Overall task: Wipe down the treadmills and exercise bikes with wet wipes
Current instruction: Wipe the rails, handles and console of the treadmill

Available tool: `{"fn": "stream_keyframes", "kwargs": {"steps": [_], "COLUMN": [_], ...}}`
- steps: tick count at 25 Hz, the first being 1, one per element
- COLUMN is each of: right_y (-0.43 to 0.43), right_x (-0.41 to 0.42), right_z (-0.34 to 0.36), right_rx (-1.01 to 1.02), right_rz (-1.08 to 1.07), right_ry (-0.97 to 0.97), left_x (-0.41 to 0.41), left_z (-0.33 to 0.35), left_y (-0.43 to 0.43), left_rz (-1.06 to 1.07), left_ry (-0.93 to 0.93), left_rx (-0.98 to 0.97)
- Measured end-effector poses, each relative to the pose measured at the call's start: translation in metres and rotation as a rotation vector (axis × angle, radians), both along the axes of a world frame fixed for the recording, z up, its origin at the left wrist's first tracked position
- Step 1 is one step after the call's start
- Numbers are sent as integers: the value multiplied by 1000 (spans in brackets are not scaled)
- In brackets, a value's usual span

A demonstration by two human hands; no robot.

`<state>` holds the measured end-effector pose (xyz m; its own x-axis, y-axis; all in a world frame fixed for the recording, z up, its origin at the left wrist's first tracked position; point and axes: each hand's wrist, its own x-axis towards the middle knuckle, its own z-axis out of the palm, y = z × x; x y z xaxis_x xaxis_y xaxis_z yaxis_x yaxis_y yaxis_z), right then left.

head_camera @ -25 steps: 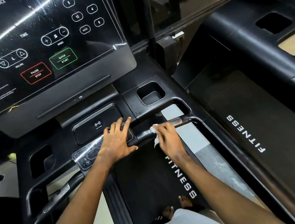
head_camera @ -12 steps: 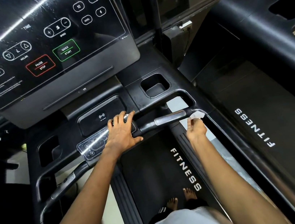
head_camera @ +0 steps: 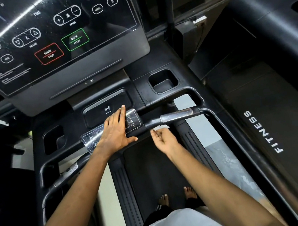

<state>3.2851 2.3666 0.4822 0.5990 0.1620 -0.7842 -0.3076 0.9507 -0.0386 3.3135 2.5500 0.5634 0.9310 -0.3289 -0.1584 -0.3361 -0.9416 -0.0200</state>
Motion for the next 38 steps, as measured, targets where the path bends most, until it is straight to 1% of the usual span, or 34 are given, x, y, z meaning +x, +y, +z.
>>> {"fn": "stream_keyframes", "kwargs": {"steps": [6,7,8,9,10,12,13,14,15,19,21,25,28,30,31,33,36,38], "right_y": [6,7,8,9,7,-1,-7,-11,-13,13,20,26,48,64,71,82,78,76], "right_x": [-5,-9,-15,-20,-24,-30,-29,-28,-26,-27,-27,-18,-26,-36,-39,-38,-17,-9], "right_z": [14,16,19,18,18,18,15,14,14,19,18,21,19,15,15,21,38,41], "right_rx": [-151,-207,-309,-490,-746,-1367,-1605,-1742,-1806,-1905,-1909,-1777,-1662,-1576,-1584,-1662,-1744,-1790], "right_rz": [6,10,13,12,9,84,138,199,260,403,415,288,262,247,245,239,160,163], "right_ry": [73,67,47,6,-63,-283,-402,-490,-545,-696,-699,-515,-444,-417,-451,-544,-545,-563], "left_x": [-5,-4,-4,-3,-3,-4,-4,-5,-5,-7,-7,-6,-6,-8,-9,-11,-12,-13], "left_z": [-5,-6,-6,-6,-6,-6,-7,-7,-8,-10,-11,-11,-13,-14,-15,-17,-18,-20], "left_y": [19,20,22,22,22,25,27,29,32,43,48,51,58,73,81,93,99,101], "left_rz": [47,42,39,35,29,10,-2,-11,-20,-32,-39,-49,-33,22,45,50,44,59], "left_ry": [-36,-39,-38,-36,-37,-49,-57,-61,-66,-84,-76,-68,-76,-92,-100,-106,-112,-124], "left_rx": [-14,-21,-27,-31,-36,-56,-65,-71,-80,-119,-155,-213,-211,-233,-251,-262,-254,-276]}}
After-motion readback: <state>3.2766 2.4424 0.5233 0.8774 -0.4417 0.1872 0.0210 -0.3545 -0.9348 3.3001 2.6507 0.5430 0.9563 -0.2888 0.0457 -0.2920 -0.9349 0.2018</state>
